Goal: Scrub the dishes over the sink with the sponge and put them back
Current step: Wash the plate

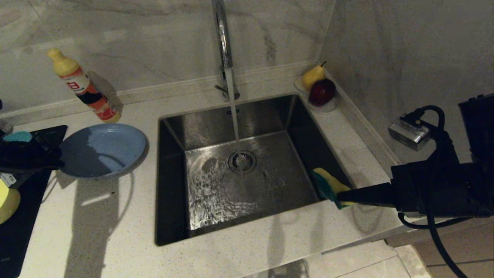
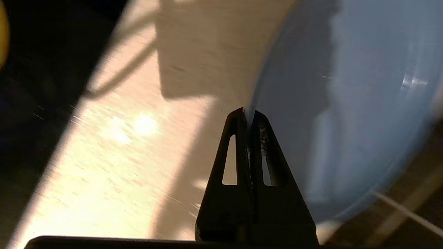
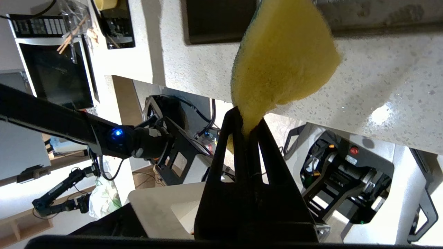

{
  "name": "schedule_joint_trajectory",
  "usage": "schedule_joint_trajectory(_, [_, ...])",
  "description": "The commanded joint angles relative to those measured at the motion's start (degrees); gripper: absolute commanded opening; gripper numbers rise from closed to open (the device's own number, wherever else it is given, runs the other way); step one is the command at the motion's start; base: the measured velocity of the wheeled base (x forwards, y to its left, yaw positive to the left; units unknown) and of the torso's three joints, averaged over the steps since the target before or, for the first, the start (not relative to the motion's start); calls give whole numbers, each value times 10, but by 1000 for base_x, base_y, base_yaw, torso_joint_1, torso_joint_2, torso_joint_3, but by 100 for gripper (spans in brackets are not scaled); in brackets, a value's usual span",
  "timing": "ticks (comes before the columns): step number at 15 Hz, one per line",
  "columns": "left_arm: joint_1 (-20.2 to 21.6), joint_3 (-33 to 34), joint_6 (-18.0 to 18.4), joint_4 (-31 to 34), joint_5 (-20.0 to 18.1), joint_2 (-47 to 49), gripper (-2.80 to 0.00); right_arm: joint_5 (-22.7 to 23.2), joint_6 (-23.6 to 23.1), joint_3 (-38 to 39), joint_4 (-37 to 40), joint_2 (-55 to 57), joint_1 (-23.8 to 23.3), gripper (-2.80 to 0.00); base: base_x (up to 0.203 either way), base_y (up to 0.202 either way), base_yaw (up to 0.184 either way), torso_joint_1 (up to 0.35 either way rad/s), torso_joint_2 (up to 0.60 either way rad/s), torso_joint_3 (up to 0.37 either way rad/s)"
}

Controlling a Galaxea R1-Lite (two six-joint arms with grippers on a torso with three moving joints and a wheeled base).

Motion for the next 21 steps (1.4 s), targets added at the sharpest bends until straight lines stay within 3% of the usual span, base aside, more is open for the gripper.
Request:
schedule_joint_trajectory(1, [-14,0,-15,2,-17,-46,-280,2,3,3,5,-11,0,-280,0,0,0,0,0,0])
schedule_joint_trajectory(5, [-78,-1,-50,4,-29,-94,-280,-1,4,23,5,-20,1,-280,0,0,0,0,0,0])
schedule_joint_trajectory(8, [-179,0,-82,5,-16,-116,-280,-3,1,32,9,-28,2,-280,0,0,0,0,0,0])
schedule_joint_trajectory(13, [-341,-4,-113,-10,94,-73,-280,-7,-2,34,22,-30,1,-280,0,0,0,0,0,0])
schedule_joint_trajectory(16, [-388,0,-117,-65,108,-49,-280,-8,-2,39,20,-27,1,-280,0,0,0,0,0,0])
schedule_joint_trajectory(21, [-445,3,-115,-90,117,-10,-280,-7,-2,50,18,-33,1,-280,0,0,0,0,0,0])
